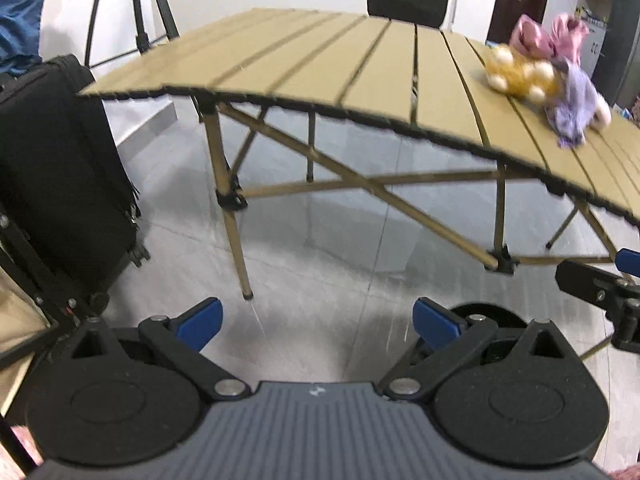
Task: Collect trash
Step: 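Raise both tools back toward the table items, then grasp the purple mesh drawstring bag by its cord end with the right tool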
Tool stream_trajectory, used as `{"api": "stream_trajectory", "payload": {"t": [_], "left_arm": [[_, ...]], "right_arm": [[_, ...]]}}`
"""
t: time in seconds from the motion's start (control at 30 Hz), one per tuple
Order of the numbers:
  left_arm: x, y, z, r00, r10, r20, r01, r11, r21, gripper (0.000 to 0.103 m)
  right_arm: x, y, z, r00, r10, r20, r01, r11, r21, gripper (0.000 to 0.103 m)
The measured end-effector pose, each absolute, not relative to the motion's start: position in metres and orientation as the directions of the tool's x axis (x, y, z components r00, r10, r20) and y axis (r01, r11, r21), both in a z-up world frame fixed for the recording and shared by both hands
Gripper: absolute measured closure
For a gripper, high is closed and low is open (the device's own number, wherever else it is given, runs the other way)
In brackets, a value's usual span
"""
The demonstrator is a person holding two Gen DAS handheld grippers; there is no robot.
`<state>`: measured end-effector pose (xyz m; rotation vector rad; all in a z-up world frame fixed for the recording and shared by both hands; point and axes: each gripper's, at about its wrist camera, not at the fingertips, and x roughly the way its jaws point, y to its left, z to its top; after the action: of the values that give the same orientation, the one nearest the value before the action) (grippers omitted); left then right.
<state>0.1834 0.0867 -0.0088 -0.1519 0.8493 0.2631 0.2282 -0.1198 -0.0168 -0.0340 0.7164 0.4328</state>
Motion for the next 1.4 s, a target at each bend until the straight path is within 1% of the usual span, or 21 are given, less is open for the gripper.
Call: {"api": "stream_trajectory", "payload": {"t": [0.27,0.43,0.63,0.7,0.93,1.03,1.07,1.1,1.13,1.17,1.2,1.23,1.4], "left_arm": [[0.197,0.097,0.016,0.665,0.176,-0.725,-0.296,0.954,-0.040,0.000],[0.206,0.098,0.022,0.682,0.171,-0.711,-0.293,0.955,-0.051,0.000],[0.221,0.098,0.023,0.694,0.158,-0.702,-0.286,0.956,-0.067,0.000],[0.226,0.097,0.023,0.697,0.153,-0.701,-0.284,0.956,-0.073,0.000],[0.243,0.092,0.022,0.704,0.135,-0.697,-0.270,0.959,-0.086,0.000],[0.247,0.090,0.022,0.706,0.129,-0.696,-0.263,0.961,-0.088,0.000],[0.248,0.089,0.022,0.706,0.127,-0.696,-0.261,0.961,-0.089,0.000],[0.249,0.088,0.021,0.706,0.125,-0.697,-0.259,0.962,-0.090,0.000],[0.248,0.088,0.020,0.706,0.123,-0.697,-0.257,0.962,-0.091,0.000],[0.248,0.088,0.020,0.706,0.122,-0.698,-0.256,0.962,-0.091,0.000],[0.249,0.089,0.019,0.705,0.120,-0.699,-0.255,0.963,-0.092,0.000],[0.249,0.088,0.019,0.705,0.118,-0.699,-0.253,0.963,-0.093,0.000],[0.250,0.083,0.020,0.709,0.104,-0.697,-0.239,0.966,-0.099,0.000]], "right_arm": [[0.253,-0.121,0.023,0.749,0.349,-0.564,-0.365,0.927,0.089,0.000],[0.280,-0.125,0.032,0.790,0.301,-0.535,-0.316,0.947,0.066,0.000],[0.314,-0.127,0.031,0.813,0.246,-0.528,-0.276,0.961,0.022,0.002],[0.329,-0.129,0.028,0.818,0.230,-0.527,-0.264,0.965,0.011,0.007],[0.376,-0.133,0.017,0.814,0.205,-0.543,-0.223,0.974,0.035,0.010],[0.390,-0.135,0.012,0.806,0.219,-0.551,-0.226,0.973,0.055,0.020],[0.394,-0.138,0.011,0.799,0.234,-0.554,-0.230,0.970,0.077,0.027],[0.397,-0.140,0.010,0.792,0.249,-0.557,-0.235,0.967,0.100,0.039],[0.399,-0.142,0.009,0.786,0.260,-0.560,-0.238,0.965,0.115,0.044],[0.400,-0.146,0.008,0.781,0.275,-0.560,-0.242,0.961,0.134,0.051],[0.399,-0.148,0.008,0.782,0.281,-0.556,-0.242,0.959,0.144,0.061],[0.398,-0.152,0.007,0.784,0.280,-0.554,-0.238,0.960,0.149,0.067],[0.391,-0.170,0.006,0.790,0.274,-0.548,-0.217,0.961,0.169,0.070]]}}
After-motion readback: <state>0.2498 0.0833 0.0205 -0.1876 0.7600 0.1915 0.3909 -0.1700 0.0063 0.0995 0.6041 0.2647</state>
